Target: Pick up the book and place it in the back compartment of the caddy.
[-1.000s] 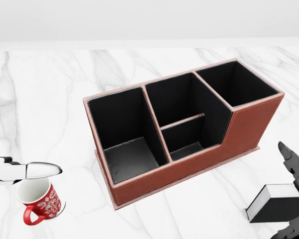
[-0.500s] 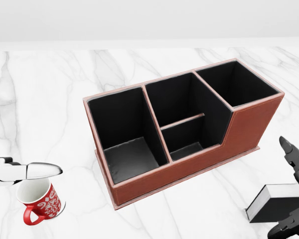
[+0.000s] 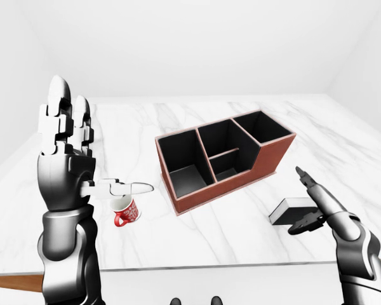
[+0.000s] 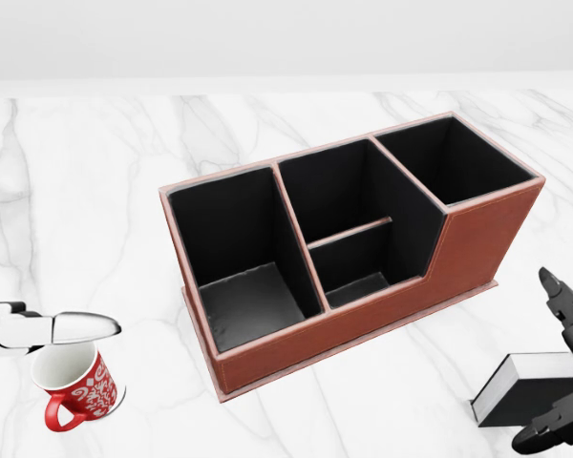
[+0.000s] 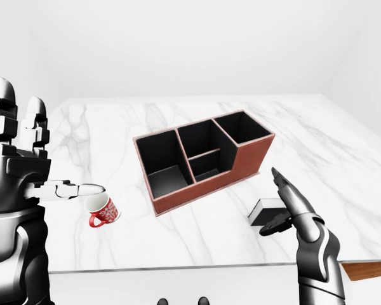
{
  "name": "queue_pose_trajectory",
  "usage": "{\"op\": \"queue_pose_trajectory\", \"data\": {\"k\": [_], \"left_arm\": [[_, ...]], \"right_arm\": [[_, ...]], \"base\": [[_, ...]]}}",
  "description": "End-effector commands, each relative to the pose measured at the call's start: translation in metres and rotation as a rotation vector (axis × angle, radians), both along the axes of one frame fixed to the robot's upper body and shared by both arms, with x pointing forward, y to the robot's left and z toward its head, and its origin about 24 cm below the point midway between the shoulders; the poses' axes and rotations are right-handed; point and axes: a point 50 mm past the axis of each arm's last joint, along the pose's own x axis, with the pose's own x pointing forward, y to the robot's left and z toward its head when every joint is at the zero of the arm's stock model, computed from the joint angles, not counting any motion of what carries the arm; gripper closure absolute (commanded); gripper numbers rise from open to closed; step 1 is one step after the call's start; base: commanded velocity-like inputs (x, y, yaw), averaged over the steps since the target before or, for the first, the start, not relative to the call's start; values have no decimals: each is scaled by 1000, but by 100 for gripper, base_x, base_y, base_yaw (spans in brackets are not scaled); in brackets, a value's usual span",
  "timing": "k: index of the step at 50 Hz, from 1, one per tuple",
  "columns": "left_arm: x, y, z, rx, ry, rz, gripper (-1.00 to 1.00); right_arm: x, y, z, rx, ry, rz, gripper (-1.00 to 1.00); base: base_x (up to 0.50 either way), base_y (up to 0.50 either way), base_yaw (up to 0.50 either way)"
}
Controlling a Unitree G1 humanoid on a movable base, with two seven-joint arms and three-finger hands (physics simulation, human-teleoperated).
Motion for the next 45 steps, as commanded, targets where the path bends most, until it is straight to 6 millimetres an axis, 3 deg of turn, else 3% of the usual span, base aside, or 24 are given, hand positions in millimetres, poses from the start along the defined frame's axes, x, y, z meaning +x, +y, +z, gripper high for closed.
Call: {"op": "queue_pose_trajectory", "data": {"k": [1,27,45], "left_arm": [[0,0,-1,1,5,0,-100],[0,-1,-1,3,5,0,-100],[0,0,-1,0,4,1,-100]], "right_arm": [[-1,-4,-10,9,24,-26,-100],[10,-3,2,-21,9,8,-100],[25,-7,-8,-7,32,-18,-100]], "base": [[0,0,0],[0,0,0],[0,0,0]]}}
